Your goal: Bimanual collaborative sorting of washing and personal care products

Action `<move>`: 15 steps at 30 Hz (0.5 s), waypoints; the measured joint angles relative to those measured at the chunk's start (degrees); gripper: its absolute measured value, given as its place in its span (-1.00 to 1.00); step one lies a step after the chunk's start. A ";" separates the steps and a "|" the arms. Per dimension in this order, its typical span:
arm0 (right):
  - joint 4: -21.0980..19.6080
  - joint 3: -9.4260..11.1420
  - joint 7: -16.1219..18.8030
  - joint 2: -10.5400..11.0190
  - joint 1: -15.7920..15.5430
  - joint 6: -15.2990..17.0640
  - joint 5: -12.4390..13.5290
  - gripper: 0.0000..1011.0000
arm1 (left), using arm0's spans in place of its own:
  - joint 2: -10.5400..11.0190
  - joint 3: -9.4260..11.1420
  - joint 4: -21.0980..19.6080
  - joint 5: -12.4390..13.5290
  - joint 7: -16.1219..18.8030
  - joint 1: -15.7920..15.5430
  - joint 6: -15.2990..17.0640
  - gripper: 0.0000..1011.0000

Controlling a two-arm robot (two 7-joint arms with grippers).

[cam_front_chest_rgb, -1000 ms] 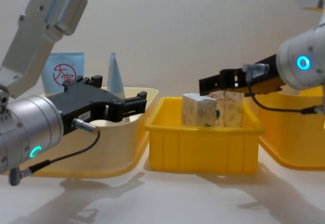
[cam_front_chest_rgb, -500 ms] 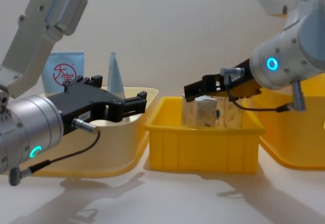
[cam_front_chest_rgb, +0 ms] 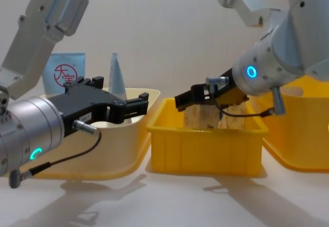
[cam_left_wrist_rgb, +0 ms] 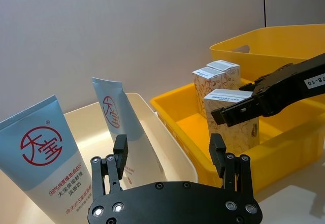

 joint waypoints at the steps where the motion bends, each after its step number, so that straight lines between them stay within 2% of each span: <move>1: 0.23 -0.05 0.01 -0.08 0.14 -0.04 -0.07 0.98 | 0.00 0.00 0.00 0.01 0.00 0.00 0.00 0.98; 9: 2.20 -0.43 0.16 -0.68 1.18 -0.32 -0.46 0.96 | 0.00 0.00 0.00 0.00 0.00 0.00 0.00 0.98; 12: 2.66 -0.51 0.19 -0.83 1.41 -0.41 -0.58 0.79 | 0.00 0.00 0.00 0.00 0.00 0.00 0.00 0.98; 15: 3.07 -0.59 0.21 -0.96 1.63 -0.46 -0.64 0.70 | 0.00 0.00 0.00 0.00 0.00 0.00 0.00 0.98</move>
